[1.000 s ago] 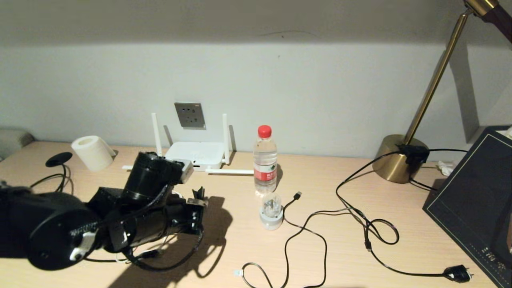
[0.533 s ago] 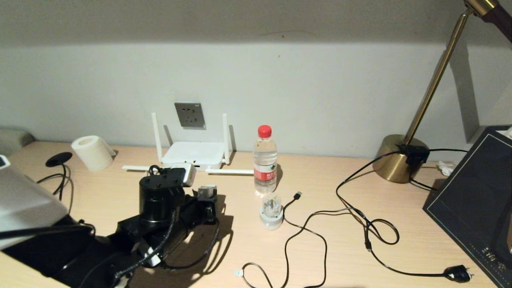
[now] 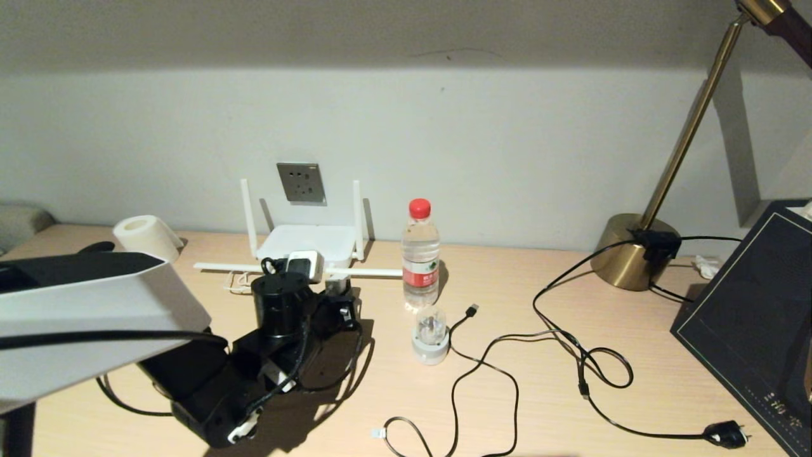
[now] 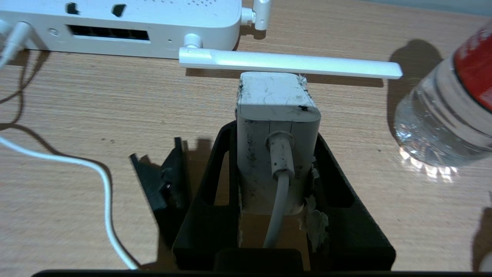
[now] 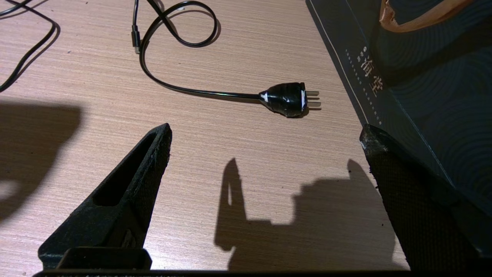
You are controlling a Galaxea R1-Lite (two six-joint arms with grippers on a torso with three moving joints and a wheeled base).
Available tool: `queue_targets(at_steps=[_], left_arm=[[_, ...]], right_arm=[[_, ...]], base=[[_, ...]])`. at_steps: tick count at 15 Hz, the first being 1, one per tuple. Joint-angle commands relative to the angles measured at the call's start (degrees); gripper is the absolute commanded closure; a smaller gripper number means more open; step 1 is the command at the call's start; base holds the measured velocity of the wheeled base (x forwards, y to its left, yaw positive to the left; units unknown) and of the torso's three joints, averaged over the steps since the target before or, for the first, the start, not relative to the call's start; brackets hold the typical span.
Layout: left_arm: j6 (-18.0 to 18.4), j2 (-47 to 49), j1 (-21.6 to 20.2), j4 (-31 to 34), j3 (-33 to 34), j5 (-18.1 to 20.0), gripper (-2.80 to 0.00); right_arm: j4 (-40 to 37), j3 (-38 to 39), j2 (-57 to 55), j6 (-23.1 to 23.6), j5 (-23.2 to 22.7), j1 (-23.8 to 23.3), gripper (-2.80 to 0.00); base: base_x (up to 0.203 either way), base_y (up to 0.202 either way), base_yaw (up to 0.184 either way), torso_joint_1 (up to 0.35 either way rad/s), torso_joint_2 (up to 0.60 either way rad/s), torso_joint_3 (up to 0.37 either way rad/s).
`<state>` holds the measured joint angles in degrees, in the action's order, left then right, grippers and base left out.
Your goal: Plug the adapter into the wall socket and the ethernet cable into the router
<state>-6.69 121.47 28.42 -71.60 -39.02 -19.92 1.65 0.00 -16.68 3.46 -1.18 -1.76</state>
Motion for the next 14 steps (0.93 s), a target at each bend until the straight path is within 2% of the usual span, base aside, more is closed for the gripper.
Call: queue_targets(at_steps=[1,4,5,10,14], left_arm=[[-0.02,3.58,-0.25,-0.54,-1.87,-0.12,0.00],[-0.07,3.86,-0.64,-0.47,-2.57,-0.12,0.00],[-0.02,3.78,-0.64,-0.47,-2.31,-0.12,-2.80],[0.01,2.78,-0.48,-0.79,0.61,-0.12,-2.80],[0.88,2.69,-0.11,-4.62,3.84,-0.20,-2.80]], right_arm=[[0.02,0.62,0.50,0.05,-0.05,0.00,-2.80],[0.02,0.55,0.55,0.05,-0.05,0.09,-2.80],[0.02,0.61,0.50,0.05,-0.05,0.12,-2.80],[0.02,0.53,0.42,0.05,-0.05,0.52,-2.80],[0.02,0.61,0.42,0.05,-0.05,0.52,-2.80]], base=[[0.000,0.000,0.000,0.000,0.00,0.000],[0.000,0.000,0.000,0.000,0.00,0.000],[0.000,0.000,0.000,0.000,0.00,0.000],[0.000,0.000,0.000,0.000,0.00,0.000],[0.000,0.000,0.000,0.000,0.00,0.000]])
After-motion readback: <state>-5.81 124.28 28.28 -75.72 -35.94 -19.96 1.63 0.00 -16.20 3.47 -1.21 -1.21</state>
